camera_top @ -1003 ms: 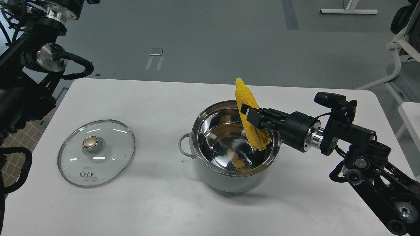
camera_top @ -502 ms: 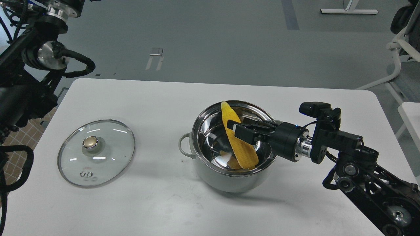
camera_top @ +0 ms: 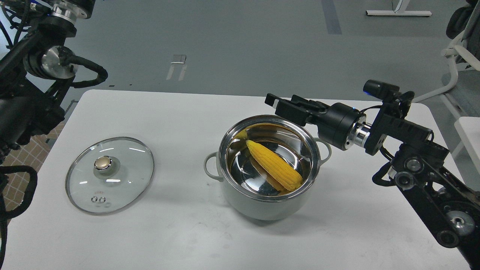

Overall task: Open pot and put corn in
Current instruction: 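Lower the corn into the pot and release it from the right gripper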

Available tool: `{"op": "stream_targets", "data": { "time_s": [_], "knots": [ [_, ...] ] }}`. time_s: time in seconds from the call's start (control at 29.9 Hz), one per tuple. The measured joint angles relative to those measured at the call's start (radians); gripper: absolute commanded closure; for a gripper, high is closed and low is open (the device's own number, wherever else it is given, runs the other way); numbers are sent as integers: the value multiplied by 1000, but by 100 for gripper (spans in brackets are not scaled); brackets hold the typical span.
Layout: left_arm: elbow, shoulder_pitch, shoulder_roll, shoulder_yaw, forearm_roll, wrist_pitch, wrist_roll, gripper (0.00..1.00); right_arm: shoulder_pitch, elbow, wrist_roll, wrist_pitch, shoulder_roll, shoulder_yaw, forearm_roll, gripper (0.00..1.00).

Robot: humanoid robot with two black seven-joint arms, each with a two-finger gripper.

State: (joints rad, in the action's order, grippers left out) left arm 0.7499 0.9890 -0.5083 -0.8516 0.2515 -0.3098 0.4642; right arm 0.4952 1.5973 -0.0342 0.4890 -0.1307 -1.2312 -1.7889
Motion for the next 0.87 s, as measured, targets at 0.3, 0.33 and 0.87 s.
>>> {"op": "stream_targets", "data": {
  "time_s": [0.3,0.33,0.87],
  "knots": [
    [-13,-15,-6,5,0,-14,-20,2,316,-348,4,-45,130,-312,252,0],
    [-14,-15,-6,5,0,-14,-22,2,346,-391,4,-64,130,-326,311,0],
    [-11,-82,-42,-32,-17,-11,-37,2,491,-846,11,-223,-21,-355,988,0]
  ]
}}
